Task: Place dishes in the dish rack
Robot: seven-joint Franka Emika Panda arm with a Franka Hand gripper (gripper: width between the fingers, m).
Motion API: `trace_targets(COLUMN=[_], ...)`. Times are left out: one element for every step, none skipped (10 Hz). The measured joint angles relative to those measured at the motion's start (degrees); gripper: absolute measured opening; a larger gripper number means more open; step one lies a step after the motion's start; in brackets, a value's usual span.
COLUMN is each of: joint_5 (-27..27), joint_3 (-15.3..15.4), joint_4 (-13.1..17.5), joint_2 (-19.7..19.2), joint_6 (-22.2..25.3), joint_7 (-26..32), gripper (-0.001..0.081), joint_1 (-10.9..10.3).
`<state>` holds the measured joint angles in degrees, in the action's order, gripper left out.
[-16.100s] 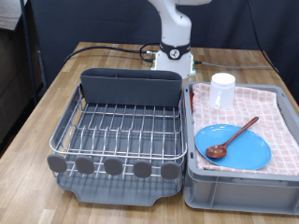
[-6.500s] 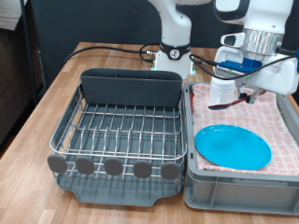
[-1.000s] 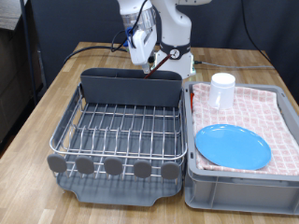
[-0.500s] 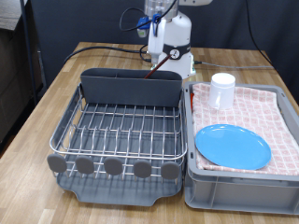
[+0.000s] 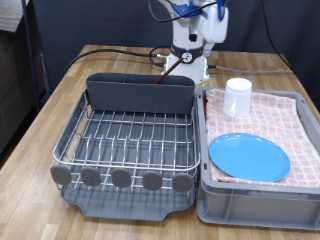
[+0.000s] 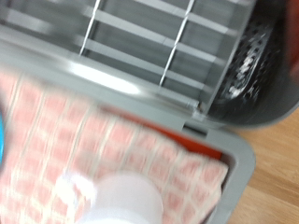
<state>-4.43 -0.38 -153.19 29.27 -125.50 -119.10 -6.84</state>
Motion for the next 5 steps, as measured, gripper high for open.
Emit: trace_targets(joint_5=[0.8, 0.7, -0.4, -1.6, -2.4], joint_3=[-1.2, -0.9, -0.7, -0.4, 0.1], joint_4=[1.5, 1.4, 1.4, 1.9, 3.6], joint_2=[-1.7, -1.6, -1.9, -2.8, -4.7], joint_6=[1.3, 0.9, -1.9, -4.2, -4.7], joint_7=[5.5, 3.2, 2.9, 2.9, 2.9], gripper=[0.0802, 0.0802, 0.0802, 0.0802, 0.0802], joint_1=[-1.8, -1.3, -1.1, -1.2, -1.3])
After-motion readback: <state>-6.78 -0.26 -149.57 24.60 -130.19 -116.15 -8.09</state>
